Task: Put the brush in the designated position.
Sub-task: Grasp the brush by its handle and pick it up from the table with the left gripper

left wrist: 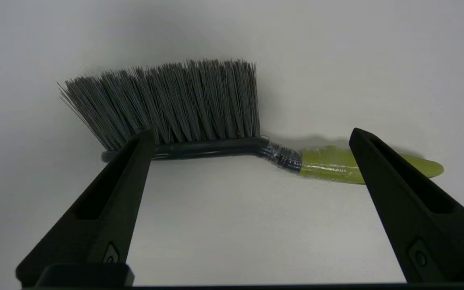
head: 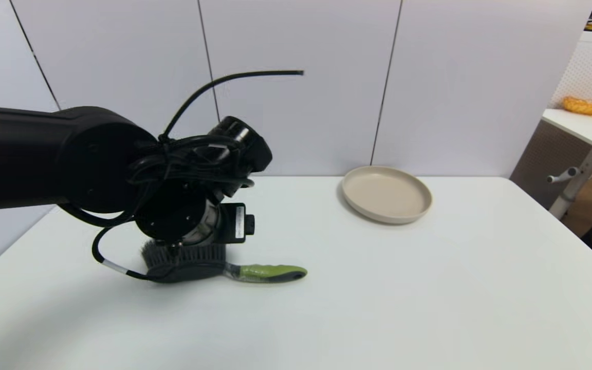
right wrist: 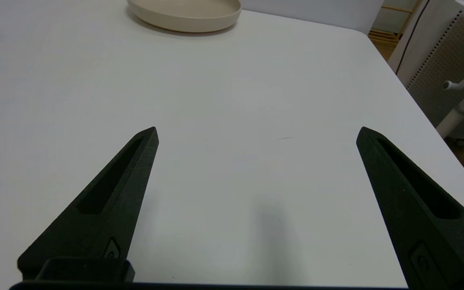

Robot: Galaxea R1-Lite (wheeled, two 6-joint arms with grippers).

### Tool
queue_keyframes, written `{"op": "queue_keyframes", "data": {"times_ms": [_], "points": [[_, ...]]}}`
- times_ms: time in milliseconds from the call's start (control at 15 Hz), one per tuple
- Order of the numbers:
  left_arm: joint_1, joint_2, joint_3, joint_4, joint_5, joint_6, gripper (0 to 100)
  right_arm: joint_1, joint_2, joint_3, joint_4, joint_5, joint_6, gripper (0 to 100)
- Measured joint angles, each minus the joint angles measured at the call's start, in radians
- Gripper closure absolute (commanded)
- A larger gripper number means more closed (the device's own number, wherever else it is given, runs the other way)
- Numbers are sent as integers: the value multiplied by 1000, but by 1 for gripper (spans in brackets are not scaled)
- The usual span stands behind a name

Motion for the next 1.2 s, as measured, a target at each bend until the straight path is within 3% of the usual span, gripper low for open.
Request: {"op": "queue_keyframes", "data": {"times_ms": [267,733,1200], "points": [[-30,73,-88,90,26,-126,0,0,0,0,0,0,0,0],[-74,180,-185,316,95,-523,0,0,0,0,0,0,0,0],[-72,234,-205,340,96,-702,0,0,0,0,0,0,0,0]]}}
